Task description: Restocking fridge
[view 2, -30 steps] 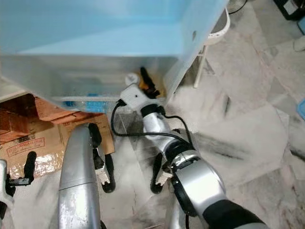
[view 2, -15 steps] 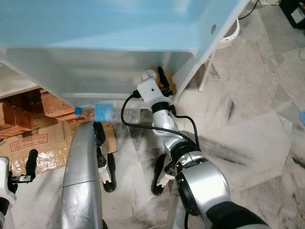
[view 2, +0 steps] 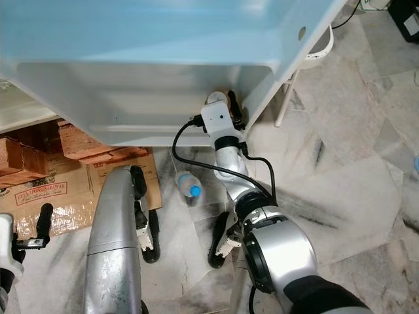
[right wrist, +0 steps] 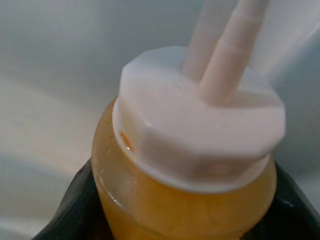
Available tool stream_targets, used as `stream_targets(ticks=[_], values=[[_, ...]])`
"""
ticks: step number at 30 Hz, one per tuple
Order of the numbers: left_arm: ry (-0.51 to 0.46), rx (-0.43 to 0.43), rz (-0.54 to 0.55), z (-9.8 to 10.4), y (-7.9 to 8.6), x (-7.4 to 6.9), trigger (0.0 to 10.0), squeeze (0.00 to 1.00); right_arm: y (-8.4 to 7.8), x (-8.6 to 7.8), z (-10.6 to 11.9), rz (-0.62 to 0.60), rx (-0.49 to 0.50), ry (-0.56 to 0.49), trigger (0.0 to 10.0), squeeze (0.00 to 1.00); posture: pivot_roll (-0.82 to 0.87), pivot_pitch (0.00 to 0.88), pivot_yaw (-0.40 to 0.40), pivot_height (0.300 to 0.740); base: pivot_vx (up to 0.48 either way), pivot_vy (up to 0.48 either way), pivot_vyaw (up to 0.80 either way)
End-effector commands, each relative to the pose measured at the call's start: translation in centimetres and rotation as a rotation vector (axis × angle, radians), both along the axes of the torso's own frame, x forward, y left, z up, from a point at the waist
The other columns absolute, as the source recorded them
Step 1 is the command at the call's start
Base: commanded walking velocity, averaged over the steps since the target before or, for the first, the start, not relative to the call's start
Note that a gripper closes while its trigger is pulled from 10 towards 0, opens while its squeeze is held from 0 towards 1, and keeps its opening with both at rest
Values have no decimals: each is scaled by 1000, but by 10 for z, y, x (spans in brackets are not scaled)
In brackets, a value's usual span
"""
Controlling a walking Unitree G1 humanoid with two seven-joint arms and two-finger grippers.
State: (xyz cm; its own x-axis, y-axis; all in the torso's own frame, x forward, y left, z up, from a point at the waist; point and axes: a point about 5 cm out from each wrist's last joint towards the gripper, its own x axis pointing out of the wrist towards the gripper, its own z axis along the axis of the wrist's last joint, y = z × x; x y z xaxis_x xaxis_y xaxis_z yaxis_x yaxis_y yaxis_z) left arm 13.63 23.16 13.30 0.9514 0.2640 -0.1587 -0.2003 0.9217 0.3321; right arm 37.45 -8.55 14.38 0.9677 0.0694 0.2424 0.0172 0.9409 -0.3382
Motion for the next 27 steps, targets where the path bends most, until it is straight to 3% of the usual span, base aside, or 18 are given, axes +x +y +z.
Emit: stream_targets(ticks=[1,2,3,12,27], values=[[52,-6,23,-7,4,-6,10000,0,-25,-7,-32,-102,8,142,10000,722,367,496,-34,511,0,0,0],[51,-5,23,-7,4,-6,10000,0,-26,-7,-31,-117,6,133,10000,894,365,495,-35,511,0,0,0],[50,-5,23,-8,4,-6,10000,0,-28,-7,-30,-129,3,129,10000,1000,363,493,-35,511,0,0,0],[40,-3,18,-9,4,0,10000,0,-37,-4,-22,-180,-62,66,10000,1000,350,477,-36,511,0,0,0],[-21,-17,-2,-17,0,31,10000,0,-58,2,-5,-198,-95,3,10000,1000,280,385,-64,511,0,0,0]])
